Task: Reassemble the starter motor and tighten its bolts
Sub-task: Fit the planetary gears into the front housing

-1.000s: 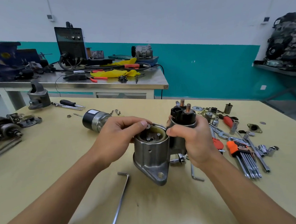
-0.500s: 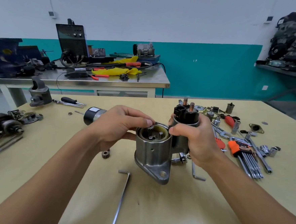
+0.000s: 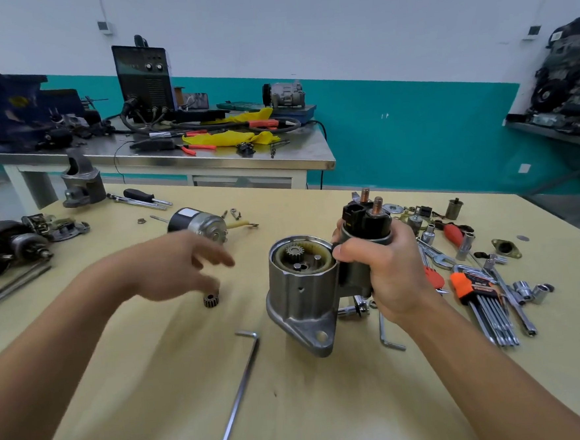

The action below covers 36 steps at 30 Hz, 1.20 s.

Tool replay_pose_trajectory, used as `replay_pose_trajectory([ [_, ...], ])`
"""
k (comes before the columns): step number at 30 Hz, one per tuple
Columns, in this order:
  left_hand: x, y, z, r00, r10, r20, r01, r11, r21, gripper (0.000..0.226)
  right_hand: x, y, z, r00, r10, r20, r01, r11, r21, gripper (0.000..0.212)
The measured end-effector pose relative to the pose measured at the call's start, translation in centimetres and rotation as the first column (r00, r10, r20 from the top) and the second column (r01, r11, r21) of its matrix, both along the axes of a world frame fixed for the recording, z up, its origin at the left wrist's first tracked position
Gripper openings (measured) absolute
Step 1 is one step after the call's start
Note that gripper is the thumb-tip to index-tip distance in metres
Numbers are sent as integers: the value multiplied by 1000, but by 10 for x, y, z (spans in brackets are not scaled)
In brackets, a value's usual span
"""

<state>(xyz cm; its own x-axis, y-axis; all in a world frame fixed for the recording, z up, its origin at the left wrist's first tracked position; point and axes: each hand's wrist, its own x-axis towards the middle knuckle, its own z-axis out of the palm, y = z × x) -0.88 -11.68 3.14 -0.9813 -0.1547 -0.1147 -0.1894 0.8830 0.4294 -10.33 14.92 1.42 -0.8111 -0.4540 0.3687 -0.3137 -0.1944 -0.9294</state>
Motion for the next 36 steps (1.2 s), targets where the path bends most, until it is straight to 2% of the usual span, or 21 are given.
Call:
replay_pose_trajectory([
  [1,4,-2,-3,993,-21,114,29,997,-72,43,0,0,0,1000,1,9,-1,1000,-3,15],
  [3,7,-1,-9,980,-20,199,48,990,-133,52,1,-1,0,1000,1,18,-1,1000,-2,17],
  [5,5,2,-16,987,-12,163,40,984,-171,50,2,-2,1,1000,4,17,-4,1000,3,17],
  [11,-6,1,-34,999,-25,19,29,979,-202,10,3,-1,0,1000,10,17,-10,1000,-2,19],
  [15,-8,3,-44,996,-17,-89,-4,973,-231,23,2,-1,0,1000,10,22,-10,1000,4,18],
  [19,-3,-6,-38,998,-49,-28,44,985,-169,22,1,-1,-1,1000,0,28,0,1000,-3,14],
  [21,-3,-4,-37,997,-49,-52,40,985,-165,18,1,-1,-1,999,-4,32,4,1000,-4,14],
  [22,-2,-2,-34,993,-46,-112,33,993,-117,16,1,-1,-1,1000,-2,28,2,1000,-1,14],
  [24,2,7,-17,948,7,-317,24,995,92,11,2,-2,0,1000,7,16,-7,1000,0,13],
  [26,8,22,13,868,68,-492,89,953,290,21,3,-2,0,1000,14,5,-14,1000,1,12],
  [27,8,32,29,848,27,-529,157,941,300,29,2,-3,0,1000,13,1,-13,1000,0,13],
  [29,4,57,51,848,-156,-506,280,944,177,35,1,-2,-1,1000,8,-8,-8,1000,1,13],
  [31,-5,81,60,870,-290,-399,317,949,0,24,0,-2,-2,1000,11,-17,-11,1000,-1,12],
  [33,-15,93,62,884,-335,-326,318,942,-108,20,0,-1,-2,1000,19,-17,-19,1000,-3,13],
  [36,-19,94,62,904,-350,-248,320,935,-152,20,-2,-2,-4,1000,13,-28,-12,1000,16,14],
])
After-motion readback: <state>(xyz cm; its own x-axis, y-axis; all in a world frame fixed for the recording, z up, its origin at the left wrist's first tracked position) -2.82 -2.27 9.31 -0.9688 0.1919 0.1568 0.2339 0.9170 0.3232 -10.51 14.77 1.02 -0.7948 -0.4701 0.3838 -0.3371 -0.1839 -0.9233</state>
